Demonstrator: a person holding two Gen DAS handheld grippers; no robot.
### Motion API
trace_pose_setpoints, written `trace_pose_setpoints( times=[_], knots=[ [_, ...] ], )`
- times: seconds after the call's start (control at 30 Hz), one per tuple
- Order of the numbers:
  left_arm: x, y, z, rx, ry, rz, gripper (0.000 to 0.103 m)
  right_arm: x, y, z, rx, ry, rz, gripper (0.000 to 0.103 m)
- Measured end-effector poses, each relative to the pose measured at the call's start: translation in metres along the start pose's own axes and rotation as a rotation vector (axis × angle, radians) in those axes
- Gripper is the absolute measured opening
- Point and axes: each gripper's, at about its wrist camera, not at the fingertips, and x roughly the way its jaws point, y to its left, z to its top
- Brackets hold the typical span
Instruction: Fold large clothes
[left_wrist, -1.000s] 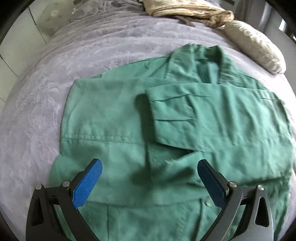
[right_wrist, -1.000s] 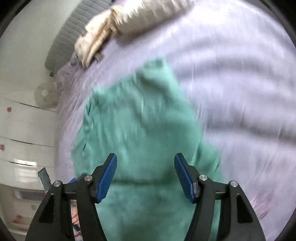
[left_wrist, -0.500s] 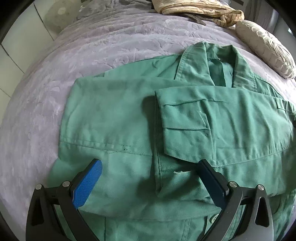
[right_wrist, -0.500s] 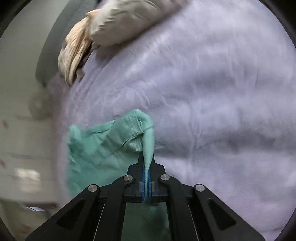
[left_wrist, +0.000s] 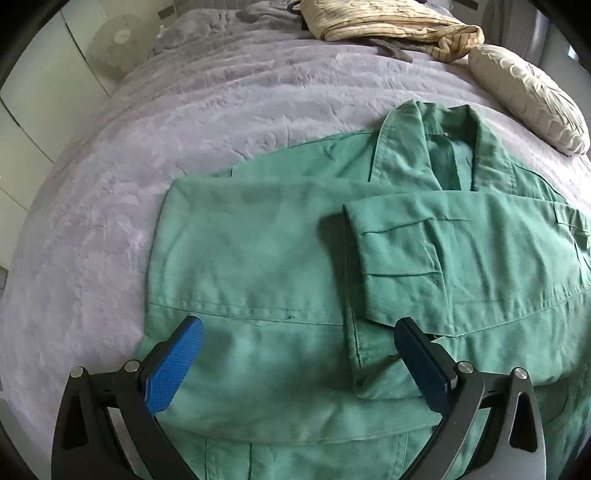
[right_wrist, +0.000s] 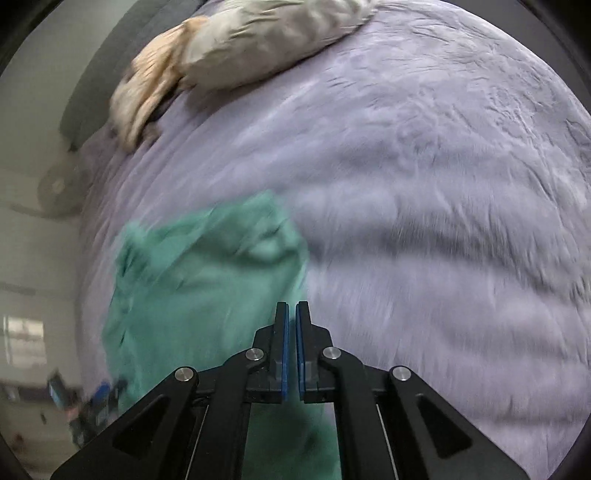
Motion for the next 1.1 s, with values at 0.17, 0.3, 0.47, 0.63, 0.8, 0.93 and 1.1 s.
trace_pose_setpoints(
  times=[0.17,0.3,0.47,0.63,0.8,0.93,1.1],
  knots=[
    [0.021,-0.015,-0.004,0.047,0.018,0.046,0.103,-0.004,0.012,-0.048,-0.074,0.061,-0.006,0.004],
    [0.031,-0.008,-0.008,0.033,0.037,0.024,0.103,0.021,-0.007,-0.072,-0.065,0.100,-0.148,0.000],
    [0.015,0.016,-0.013,0.029,0.043,0.084,0.103,0.010,-0.021,-0.079,-0.007,0.077,-0.103,0.000],
    [-0.003,0.033,-0.036,0.020,0.070,0.064,0.103,-0.011,-0.009,-0.091,-0.045,0.082,-0.138,0.004],
    [-0.020,0.032,-0.064,0.048,0.095,0.038,0.103,-0.022,0.001,-0.121,-0.052,0.114,-0.136,0.004],
    [-0.029,0.033,-0.084,0.055,0.131,0.012,0.103,-0.025,0.012,-0.143,-0.055,0.143,-0.138,0.004],
    [-0.041,0.031,-0.105,0.074,0.166,-0.004,0.103,-0.026,0.021,-0.167,-0.042,0.184,-0.127,0.009]
  ],
)
